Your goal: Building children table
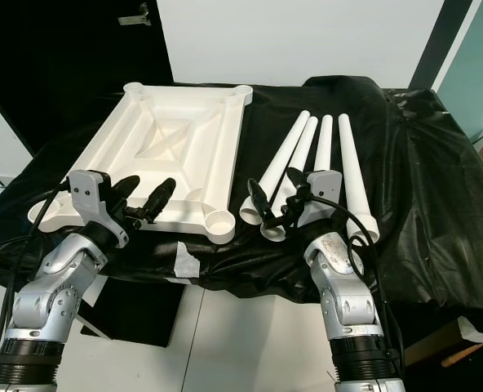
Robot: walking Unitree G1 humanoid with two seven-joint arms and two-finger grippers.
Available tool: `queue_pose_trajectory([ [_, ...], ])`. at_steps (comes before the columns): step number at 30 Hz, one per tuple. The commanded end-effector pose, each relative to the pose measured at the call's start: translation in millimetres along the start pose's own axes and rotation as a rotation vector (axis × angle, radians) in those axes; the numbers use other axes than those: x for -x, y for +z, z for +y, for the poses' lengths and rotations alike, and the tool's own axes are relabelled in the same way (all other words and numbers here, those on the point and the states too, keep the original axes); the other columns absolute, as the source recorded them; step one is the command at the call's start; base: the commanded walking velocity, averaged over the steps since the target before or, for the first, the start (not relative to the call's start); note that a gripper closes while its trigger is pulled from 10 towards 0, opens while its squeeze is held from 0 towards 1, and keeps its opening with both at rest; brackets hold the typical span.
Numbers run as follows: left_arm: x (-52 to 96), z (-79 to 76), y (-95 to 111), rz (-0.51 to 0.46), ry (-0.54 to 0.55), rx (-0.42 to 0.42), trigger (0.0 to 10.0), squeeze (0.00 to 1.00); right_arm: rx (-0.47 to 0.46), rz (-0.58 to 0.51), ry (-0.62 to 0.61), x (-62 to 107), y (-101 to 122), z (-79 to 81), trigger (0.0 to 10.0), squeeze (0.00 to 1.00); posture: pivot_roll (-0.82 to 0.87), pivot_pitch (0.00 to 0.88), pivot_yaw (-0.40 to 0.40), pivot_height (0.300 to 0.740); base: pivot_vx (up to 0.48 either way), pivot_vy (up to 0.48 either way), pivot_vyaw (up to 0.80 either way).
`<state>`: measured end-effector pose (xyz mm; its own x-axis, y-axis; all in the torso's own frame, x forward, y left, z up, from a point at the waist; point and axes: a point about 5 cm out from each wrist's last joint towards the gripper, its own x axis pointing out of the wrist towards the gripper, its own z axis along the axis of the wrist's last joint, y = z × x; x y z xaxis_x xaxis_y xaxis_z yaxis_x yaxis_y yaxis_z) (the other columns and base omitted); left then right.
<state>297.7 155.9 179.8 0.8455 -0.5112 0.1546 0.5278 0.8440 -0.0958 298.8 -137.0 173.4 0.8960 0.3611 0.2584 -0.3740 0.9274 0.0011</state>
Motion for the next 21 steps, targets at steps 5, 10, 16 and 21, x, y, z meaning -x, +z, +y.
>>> queue_pose_trajectory([
  [5,2.2,13.8,-8.8,0.023,0.233,-0.060,10.0,0.00,0.090,0.013,-0.077,10.6,-9.1,-0.5,10.0,0.00,-0.04,0.000,0.067,0.740,0.000,0.000,0.00],
  [10,-0.1,9.9,-13.2,0.010,0.249,-0.085,10.0,0.00,0.131,0.002,-0.106,4.5,-8.3,0.5,10.0,0.00,-0.02,0.000,0.024,0.740,0.000,0.000,0.00],
  [16,-4.0,7.0,-20.4,0.034,0.191,-0.169,10.0,0.00,0.114,0.005,-0.142,-1.0,-12.8,8.0,10.0,0.00,-0.01,0.000,0.004,0.740,0.000,0.000,0.00],
  [21,-1.0,7.5,-28.1,0.095,0.104,-0.222,10.0,0.00,0.132,0.017,-0.152,2.0,-16.8,9.0,10.0,0.00,-0.01,0.000,0.019,0.740,0.000,0.000,0.00],
])
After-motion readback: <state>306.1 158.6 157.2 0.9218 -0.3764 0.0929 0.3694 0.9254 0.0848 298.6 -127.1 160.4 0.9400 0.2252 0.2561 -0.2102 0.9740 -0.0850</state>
